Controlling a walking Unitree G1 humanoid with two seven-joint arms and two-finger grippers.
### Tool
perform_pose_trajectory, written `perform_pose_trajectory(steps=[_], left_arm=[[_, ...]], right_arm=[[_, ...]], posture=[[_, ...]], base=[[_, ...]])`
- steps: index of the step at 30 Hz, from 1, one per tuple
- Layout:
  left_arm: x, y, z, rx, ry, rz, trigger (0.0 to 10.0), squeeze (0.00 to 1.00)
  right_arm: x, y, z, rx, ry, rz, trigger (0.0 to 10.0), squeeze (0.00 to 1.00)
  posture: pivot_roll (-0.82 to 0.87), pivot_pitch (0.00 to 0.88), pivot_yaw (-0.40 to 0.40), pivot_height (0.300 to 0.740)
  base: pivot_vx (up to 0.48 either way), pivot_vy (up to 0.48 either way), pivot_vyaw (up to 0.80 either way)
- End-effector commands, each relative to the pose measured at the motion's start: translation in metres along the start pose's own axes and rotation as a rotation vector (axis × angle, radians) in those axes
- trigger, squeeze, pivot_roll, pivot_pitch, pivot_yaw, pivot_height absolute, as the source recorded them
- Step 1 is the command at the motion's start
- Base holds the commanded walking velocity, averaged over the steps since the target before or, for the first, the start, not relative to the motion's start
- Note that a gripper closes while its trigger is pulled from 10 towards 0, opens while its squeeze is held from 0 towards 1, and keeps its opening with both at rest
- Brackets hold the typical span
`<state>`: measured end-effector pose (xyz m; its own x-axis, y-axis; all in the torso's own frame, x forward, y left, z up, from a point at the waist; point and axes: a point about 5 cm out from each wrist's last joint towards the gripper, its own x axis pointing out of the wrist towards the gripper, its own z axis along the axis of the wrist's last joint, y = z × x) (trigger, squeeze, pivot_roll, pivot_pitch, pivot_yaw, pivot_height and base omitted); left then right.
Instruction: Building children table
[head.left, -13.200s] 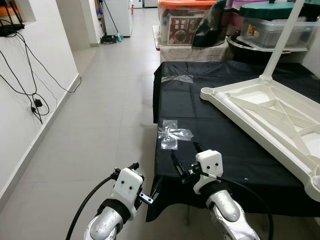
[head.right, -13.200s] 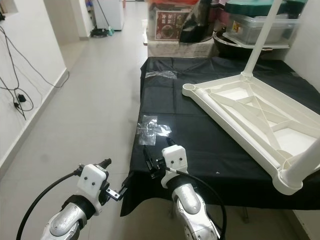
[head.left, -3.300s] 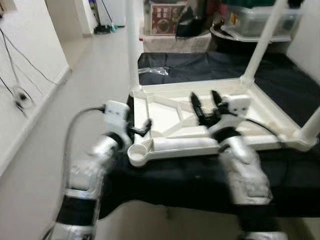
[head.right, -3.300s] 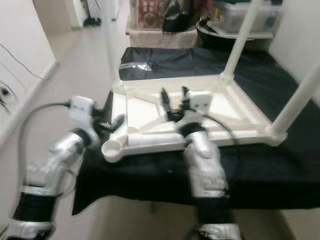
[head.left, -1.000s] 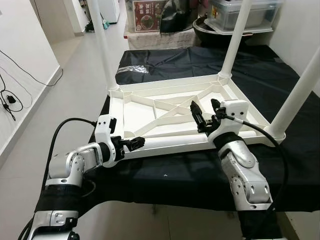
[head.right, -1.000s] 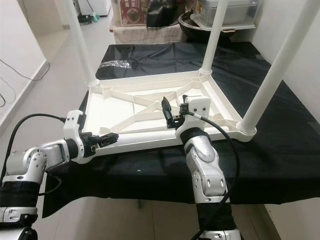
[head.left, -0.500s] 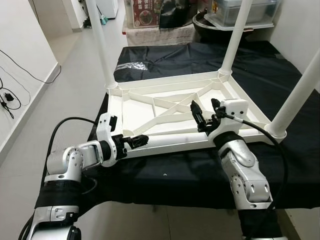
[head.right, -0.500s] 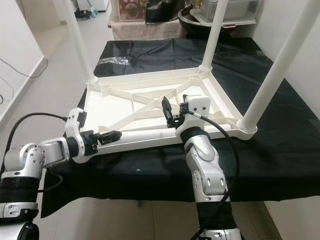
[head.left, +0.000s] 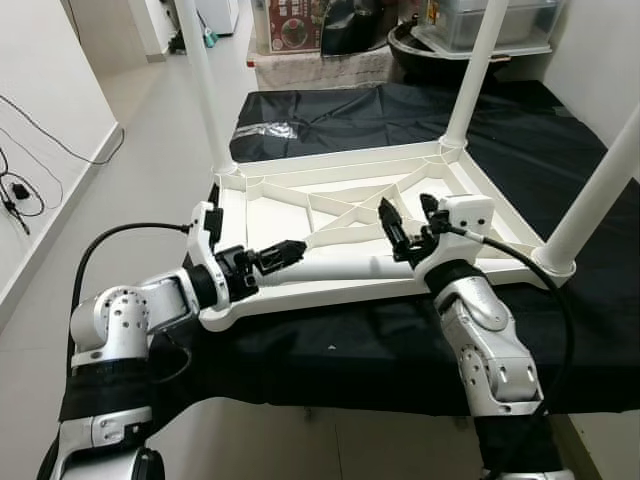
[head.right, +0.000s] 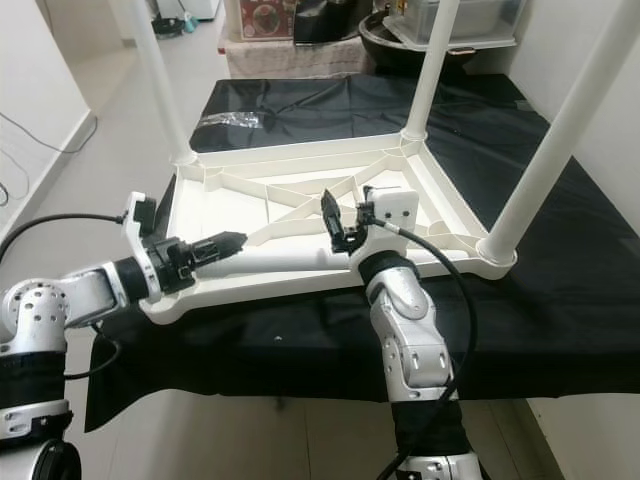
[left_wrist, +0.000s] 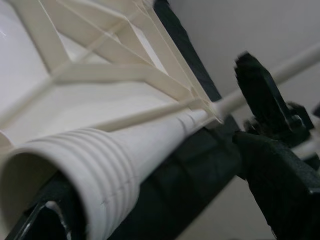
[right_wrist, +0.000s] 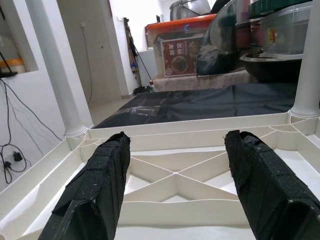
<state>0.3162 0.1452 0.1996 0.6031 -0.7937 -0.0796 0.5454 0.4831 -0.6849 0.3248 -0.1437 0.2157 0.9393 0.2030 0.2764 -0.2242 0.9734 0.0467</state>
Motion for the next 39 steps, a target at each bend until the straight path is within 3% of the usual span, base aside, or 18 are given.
perform_pose_trajectory(steps=[1, 2, 3, 16, 26, 29, 31, 33, 34, 35, 36, 38, 39], left_arm=[[-0.002, -0.002, -0.006, -0.012, 0.023, -0.032, 7.3, 0.0], [-0.002, -0.002, -0.006, -0.012, 0.023, -0.032, 7.3, 0.0], [-0.003, 0.0, -0.012, -0.026, 0.048, -0.039, 0.0, 0.0], [-0.009, 0.012, -0.031, -0.072, 0.082, 0.008, 0.0, 0.0], [-0.016, 0.004, -0.022, -0.056, 0.008, -0.031, 0.0, 0.0], [-0.021, 0.003, -0.019, -0.045, -0.039, -0.036, 0.0, 0.0], [-0.029, 0.006, -0.01, -0.024, -0.147, -0.01, 0.0, 0.0], [-0.029, 0.006, -0.01, -0.024, -0.147, -0.01, 0.0, 0.0], [-0.036, 0.007, -0.001, -0.002, -0.242, 0.007, 0.0, 0.0], [-0.036, 0.007, -0.001, -0.002, -0.242, 0.007, 0.0, 0.0], [-0.04, 0.005, 0.004, 0.016, -0.302, -0.002, 0.0, 0.0], [-0.04, 0.005, 0.004, 0.016, -0.302, -0.002, 0.0, 0.0], [-0.043, 0.001, 0.007, 0.023, -0.361, -0.014, 0.0, 0.0]], right_arm=[[0.001, 0.004, 0.0, 0.001, 0.0, 0.01, 10.0, 0.0], [0.001, 0.004, 0.0, 0.001, 0.0, 0.01, 10.0, 0.0], [0.001, 0.003, 0.001, 0.0, -0.002, 0.009, 10.0, 0.0], [0.003, 0.0, 0.006, 0.0, -0.023, -0.003, 10.0, 0.0], [0.009, -0.003, 0.017, 0.037, -0.065, -0.025, 10.0, 0.0], [0.013, -0.009, 0.026, 0.086, -0.098, -0.052, 10.0, 0.0], [0.019, -0.017, 0.039, 0.224, -0.139, -0.1, 10.0, 0.0], [0.019, -0.017, 0.039, 0.224, -0.139, -0.1, 10.0, 0.0], [0.023, -0.022, 0.043, 0.323, -0.156, -0.121, 10.0, 0.0], [0.023, -0.022, 0.043, 0.323, -0.156, -0.121, 10.0, 0.0], [0.023, -0.022, 0.042, 0.356, -0.154, -0.119, 10.0, 0.0], [0.023, -0.022, 0.042, 0.356, -0.154, -0.119, 10.0, 0.0], [0.023, -0.021, 0.039, 0.411, -0.144, -0.114, 10.0, 0.0]], posture=[[0.1, 0.108, 0.009, 0.74], [0.1, 0.108, 0.009, 0.74], [0.1, 0.103, 0.01, 0.74], [0.09, 0.096, 0.01, 0.74], [0.1, 0.095, 0.005, 0.74], [0.1, 0.095, 0.004, 0.74], [0.1, 0.094, -0.002, 0.74], [0.1, 0.094, -0.002, 0.74], [0.1, 0.093, -0.007, 0.74], [0.1, 0.093, -0.007, 0.74], [0.1, 0.093, -0.009, 0.74], [0.1, 0.093, -0.009, 0.74], [0.1, 0.092, -0.007, 0.74]], base=[[0.0, 0.0, 0.0], [0.0, 0.0, 0.0], [0.0, 0.0, 0.0], [0.0, 0.0, 0.0], [0.0, 0.0, 0.0], [0.0, 0.0, 0.0], [0.0, 0.0, 0.0], [0.0, 0.0, 0.0], [0.0, 0.0, 0.0], [0.0, 0.0, 0.0], [0.0, 0.0, 0.0], [0.0, 0.0, 0.0], [0.0, 0.0, 0.0]])
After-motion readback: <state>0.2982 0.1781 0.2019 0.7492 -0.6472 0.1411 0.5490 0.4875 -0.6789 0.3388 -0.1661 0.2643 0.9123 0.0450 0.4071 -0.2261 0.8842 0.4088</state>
